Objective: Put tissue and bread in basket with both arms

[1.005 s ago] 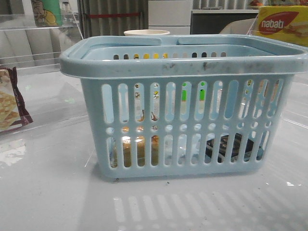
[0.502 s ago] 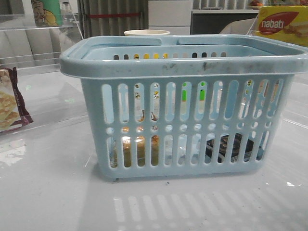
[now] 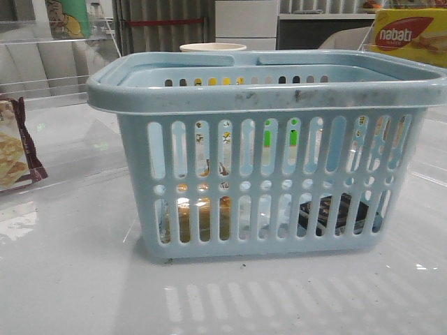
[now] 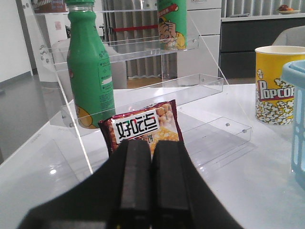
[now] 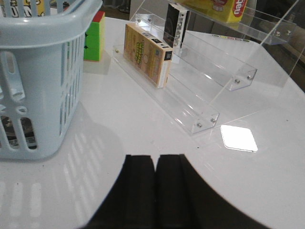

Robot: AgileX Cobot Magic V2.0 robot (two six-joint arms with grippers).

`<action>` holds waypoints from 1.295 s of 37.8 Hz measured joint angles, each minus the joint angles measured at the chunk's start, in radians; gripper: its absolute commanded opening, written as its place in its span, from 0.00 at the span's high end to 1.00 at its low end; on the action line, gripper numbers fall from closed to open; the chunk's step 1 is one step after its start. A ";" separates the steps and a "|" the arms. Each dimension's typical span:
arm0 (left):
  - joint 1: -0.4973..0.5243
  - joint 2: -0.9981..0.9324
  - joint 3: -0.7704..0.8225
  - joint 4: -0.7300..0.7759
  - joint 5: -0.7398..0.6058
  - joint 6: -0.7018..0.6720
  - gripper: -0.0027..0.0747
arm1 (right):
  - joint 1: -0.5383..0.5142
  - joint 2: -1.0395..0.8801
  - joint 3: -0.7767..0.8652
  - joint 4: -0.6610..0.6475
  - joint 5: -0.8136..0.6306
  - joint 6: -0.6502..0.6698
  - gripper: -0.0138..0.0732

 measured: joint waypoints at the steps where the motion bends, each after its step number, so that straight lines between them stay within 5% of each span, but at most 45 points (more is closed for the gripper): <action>1: 0.000 0.000 0.000 0.000 0.000 0.000 0.85 | -0.002 0.000 0.007 0.001 -0.012 0.000 0.78; 23: 0.000 0.000 0.000 0.000 0.000 0.000 0.85 | -0.013 -0.002 0.010 0.008 -0.212 0.018 0.78; 49: 0.000 0.000 0.000 0.000 0.000 0.000 0.85 | -0.013 -0.002 0.010 0.008 -0.233 0.061 0.78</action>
